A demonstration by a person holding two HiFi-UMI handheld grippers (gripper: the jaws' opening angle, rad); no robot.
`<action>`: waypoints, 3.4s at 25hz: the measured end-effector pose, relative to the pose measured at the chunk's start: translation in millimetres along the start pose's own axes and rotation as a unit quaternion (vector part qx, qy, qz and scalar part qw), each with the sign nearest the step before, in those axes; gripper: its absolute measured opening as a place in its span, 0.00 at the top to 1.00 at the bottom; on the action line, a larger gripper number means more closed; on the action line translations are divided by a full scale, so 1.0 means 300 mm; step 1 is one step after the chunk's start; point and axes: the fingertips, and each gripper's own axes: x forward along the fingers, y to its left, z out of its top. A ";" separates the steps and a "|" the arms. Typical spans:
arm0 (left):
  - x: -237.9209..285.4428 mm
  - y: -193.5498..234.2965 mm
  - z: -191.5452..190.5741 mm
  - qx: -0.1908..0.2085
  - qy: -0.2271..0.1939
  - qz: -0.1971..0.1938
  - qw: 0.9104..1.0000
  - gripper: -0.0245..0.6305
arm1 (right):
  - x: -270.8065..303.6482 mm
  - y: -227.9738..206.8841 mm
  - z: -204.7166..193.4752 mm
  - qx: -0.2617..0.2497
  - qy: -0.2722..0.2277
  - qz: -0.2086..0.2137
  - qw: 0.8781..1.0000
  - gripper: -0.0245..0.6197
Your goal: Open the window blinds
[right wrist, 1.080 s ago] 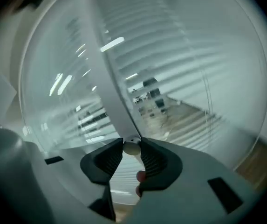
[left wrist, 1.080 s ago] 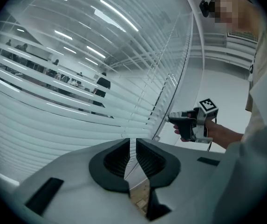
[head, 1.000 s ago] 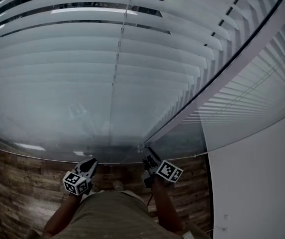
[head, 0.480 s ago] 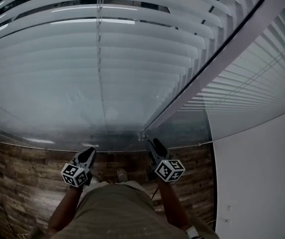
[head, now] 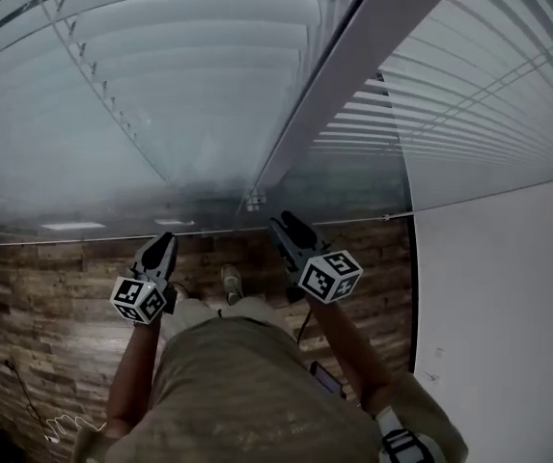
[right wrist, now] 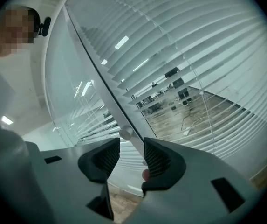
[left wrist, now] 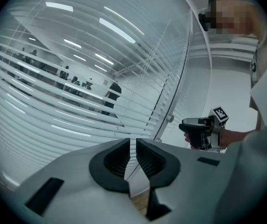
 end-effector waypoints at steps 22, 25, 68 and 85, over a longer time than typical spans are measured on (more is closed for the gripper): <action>-0.027 -0.078 -0.089 -0.006 -0.016 0.009 1.000 0.91 | 0.016 0.058 -0.069 -0.115 0.120 0.070 0.984 0.71; -0.042 -0.079 -0.103 -0.015 -0.017 0.012 1.000 0.94 | 0.022 0.067 -0.078 -0.116 0.118 0.072 0.984 0.71; -0.039 -0.093 -0.042 -0.044 0.008 -0.022 0.999 0.94 | 0.286 -0.121 -0.250 0.002 0.090 -0.039 0.995 0.71; 0.085 -0.129 -0.192 -0.028 0.081 -0.040 0.995 0.94 | 0.316 -0.219 -0.372 0.662 -0.076 0.253 0.701 0.76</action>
